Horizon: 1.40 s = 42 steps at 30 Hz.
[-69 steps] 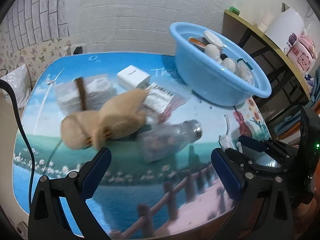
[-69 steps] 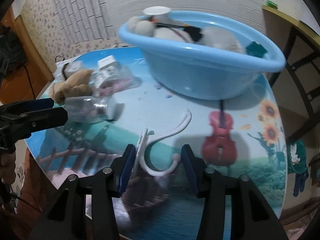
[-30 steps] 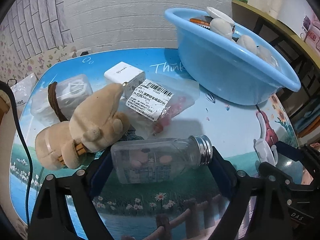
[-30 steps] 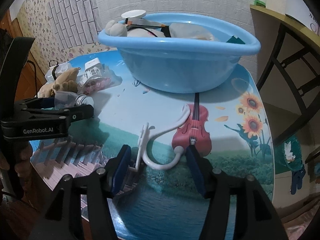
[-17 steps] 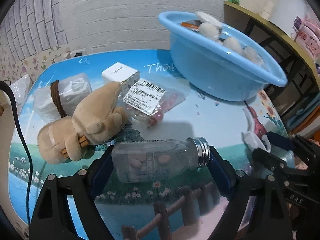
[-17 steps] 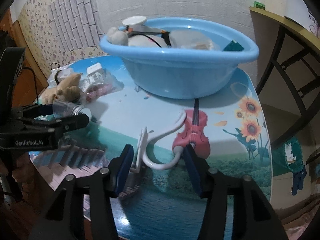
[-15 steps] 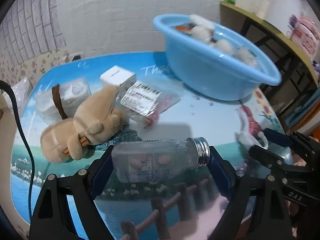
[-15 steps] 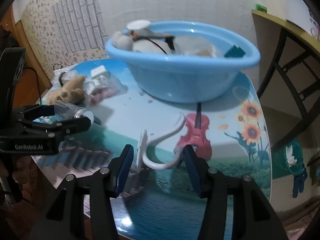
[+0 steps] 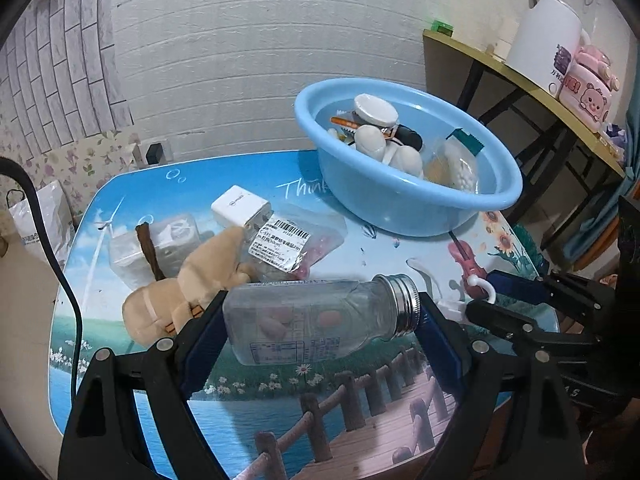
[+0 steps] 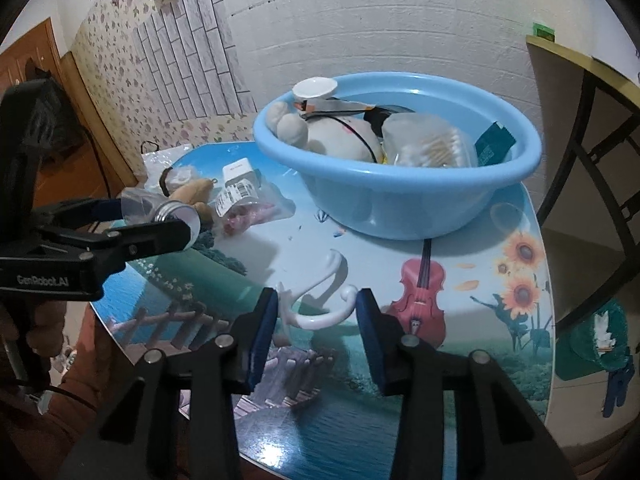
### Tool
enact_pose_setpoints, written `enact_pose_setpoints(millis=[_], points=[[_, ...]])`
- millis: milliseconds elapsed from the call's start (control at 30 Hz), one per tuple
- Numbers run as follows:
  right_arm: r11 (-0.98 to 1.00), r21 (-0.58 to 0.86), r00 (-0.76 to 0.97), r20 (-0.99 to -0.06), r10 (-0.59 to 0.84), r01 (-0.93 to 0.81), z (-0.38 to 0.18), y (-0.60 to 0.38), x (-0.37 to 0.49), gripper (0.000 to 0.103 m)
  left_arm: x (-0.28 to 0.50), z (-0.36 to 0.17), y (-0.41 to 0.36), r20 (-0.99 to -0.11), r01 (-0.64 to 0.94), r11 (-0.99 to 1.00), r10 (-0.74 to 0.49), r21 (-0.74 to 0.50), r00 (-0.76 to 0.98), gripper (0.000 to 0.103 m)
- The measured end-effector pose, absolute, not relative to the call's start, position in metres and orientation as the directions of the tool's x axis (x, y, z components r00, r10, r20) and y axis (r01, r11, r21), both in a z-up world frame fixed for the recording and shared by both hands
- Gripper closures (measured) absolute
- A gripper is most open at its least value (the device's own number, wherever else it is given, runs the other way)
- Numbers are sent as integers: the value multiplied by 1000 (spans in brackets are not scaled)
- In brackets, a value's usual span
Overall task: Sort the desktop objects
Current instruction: 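Carry the glass jar and white cable up over the blue basin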
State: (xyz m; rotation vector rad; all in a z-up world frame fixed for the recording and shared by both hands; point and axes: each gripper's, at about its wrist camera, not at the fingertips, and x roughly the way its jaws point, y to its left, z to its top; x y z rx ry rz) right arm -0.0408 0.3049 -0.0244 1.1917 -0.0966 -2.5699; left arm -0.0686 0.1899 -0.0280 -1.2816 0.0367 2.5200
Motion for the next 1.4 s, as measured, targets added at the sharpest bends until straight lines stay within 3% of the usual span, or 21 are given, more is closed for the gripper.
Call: enact_pose_setpoints(millis=[900,1400], points=[[-903,187,-735,-529,-424,387,83,311,-31,64,-80,40,191,-698,-300,-946,298,-125,-651,15],[-942,175,-796,-503,-336,287,87,357,-95,64,-135,57,233,-676,-371,-924,334,-96,-657,15]])
